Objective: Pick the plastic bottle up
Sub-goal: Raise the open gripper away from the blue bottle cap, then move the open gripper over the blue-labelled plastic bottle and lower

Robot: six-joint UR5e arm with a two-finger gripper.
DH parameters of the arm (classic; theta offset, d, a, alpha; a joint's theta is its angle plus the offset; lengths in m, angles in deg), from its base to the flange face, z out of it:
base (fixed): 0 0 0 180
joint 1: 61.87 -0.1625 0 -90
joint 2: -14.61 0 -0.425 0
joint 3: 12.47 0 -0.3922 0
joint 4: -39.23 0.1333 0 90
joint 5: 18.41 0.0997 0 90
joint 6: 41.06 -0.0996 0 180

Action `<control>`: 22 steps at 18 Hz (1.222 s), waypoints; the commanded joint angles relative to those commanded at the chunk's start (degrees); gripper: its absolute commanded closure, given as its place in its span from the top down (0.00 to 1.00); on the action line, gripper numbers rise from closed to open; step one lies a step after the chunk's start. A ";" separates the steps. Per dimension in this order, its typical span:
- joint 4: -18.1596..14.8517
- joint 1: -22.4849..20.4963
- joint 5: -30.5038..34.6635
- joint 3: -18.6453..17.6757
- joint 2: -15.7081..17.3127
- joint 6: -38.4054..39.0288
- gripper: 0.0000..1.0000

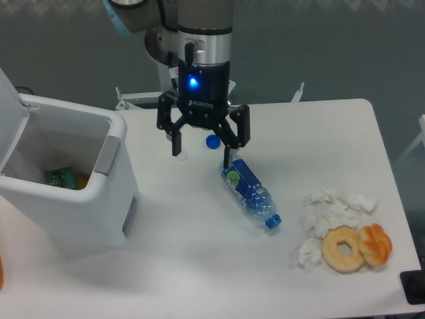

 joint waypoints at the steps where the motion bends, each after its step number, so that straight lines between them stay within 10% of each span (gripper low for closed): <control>1: 0.00 0.00 0.00 -0.09 0.00 0.00 1.00; 22: -2.46 -8.87 1.41 -11.95 4.04 6.49 1.00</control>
